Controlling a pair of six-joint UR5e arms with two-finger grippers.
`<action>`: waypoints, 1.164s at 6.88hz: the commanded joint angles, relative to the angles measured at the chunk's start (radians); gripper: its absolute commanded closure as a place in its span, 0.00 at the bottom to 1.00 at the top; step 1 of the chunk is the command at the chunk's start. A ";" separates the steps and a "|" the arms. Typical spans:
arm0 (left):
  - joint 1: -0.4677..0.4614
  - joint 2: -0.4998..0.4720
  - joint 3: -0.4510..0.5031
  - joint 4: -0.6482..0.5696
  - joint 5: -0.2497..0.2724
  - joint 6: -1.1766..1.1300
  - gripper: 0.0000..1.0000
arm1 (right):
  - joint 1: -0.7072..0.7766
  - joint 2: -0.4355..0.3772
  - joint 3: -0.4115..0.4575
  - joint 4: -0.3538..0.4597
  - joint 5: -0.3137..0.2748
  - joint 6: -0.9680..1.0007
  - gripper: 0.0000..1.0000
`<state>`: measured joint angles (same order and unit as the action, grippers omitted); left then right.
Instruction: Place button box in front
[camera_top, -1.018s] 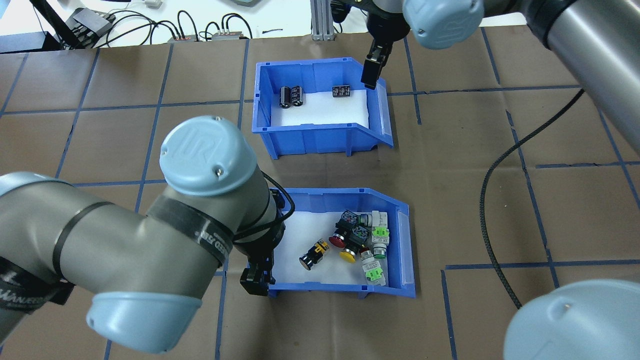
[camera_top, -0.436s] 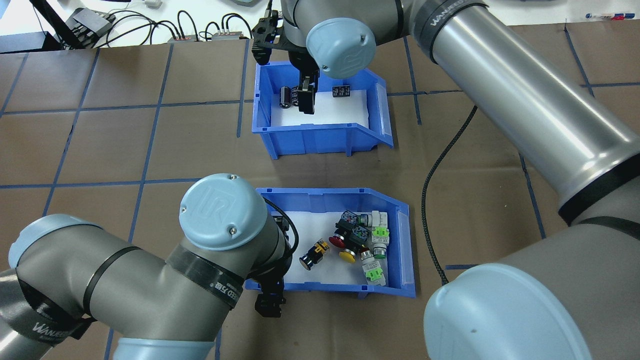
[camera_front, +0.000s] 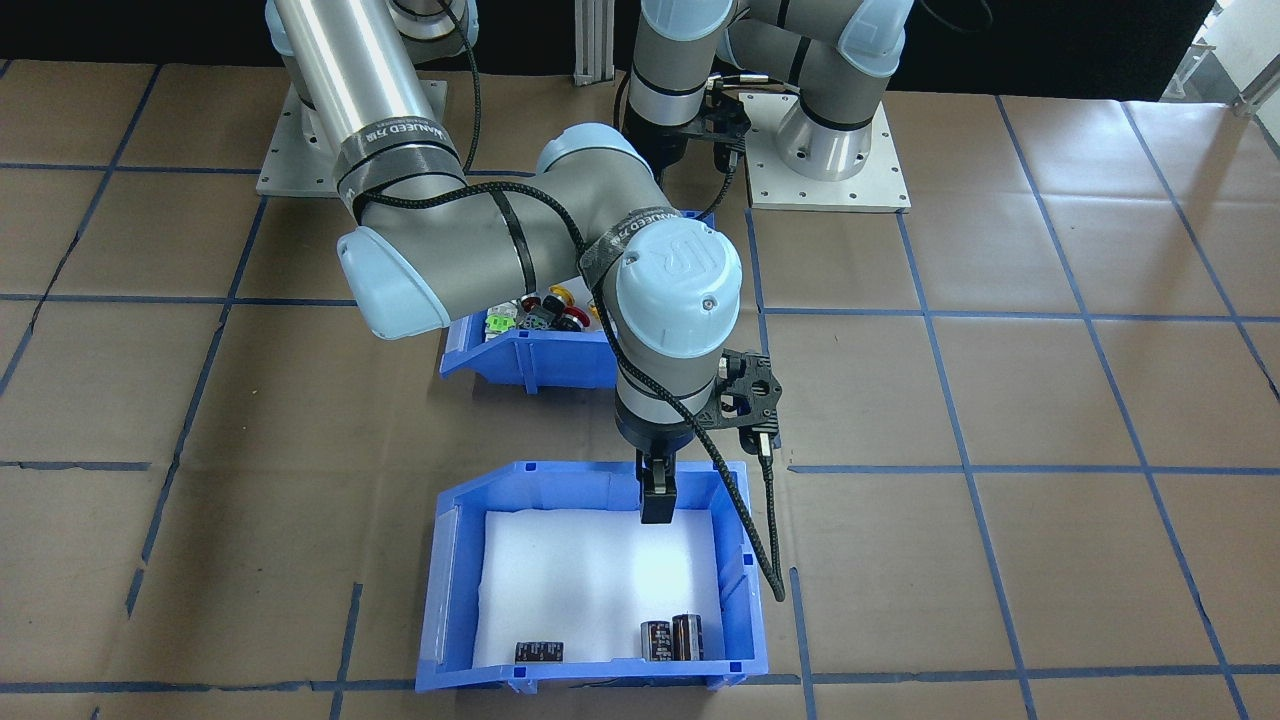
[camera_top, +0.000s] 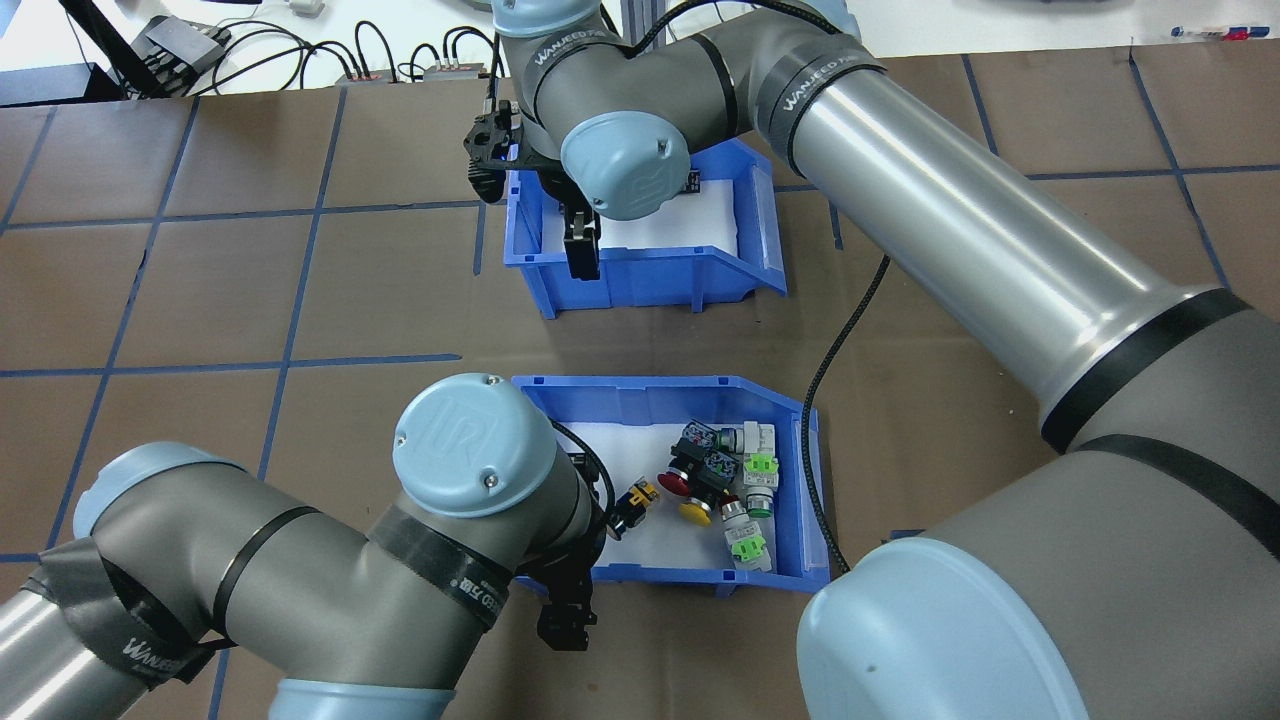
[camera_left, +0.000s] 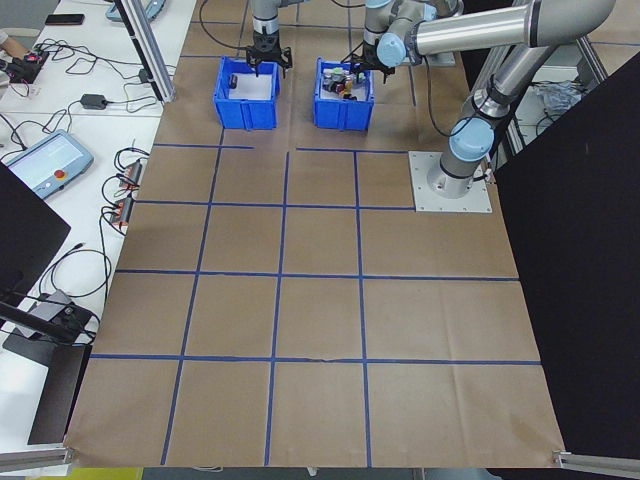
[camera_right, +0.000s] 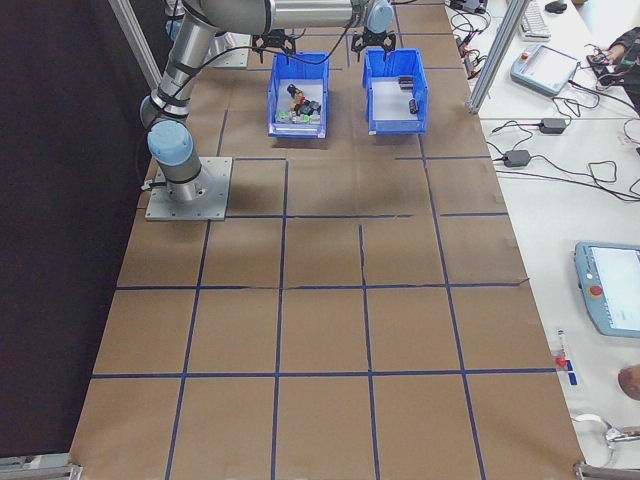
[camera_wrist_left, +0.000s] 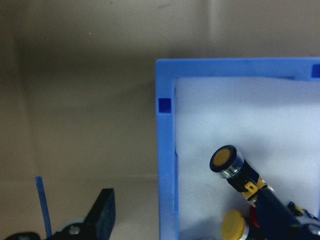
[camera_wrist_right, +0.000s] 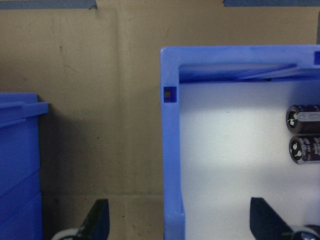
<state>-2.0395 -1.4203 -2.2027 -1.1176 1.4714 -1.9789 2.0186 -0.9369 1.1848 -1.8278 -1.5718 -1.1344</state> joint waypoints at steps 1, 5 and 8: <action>-0.016 -0.008 -0.031 0.010 -0.035 -0.003 0.01 | -0.012 0.001 0.093 -0.122 -0.027 -0.033 0.00; -0.030 -0.087 -0.048 0.136 -0.048 -0.034 0.16 | -0.031 0.007 0.113 -0.145 -0.027 -0.021 0.01; -0.034 -0.135 -0.046 0.163 -0.049 -0.040 0.16 | -0.024 0.004 0.108 -0.137 -0.091 -0.034 0.96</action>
<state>-2.0721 -1.5321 -2.2494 -0.9745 1.4232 -2.0164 1.9935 -0.9303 1.2949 -1.9669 -1.6347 -1.1617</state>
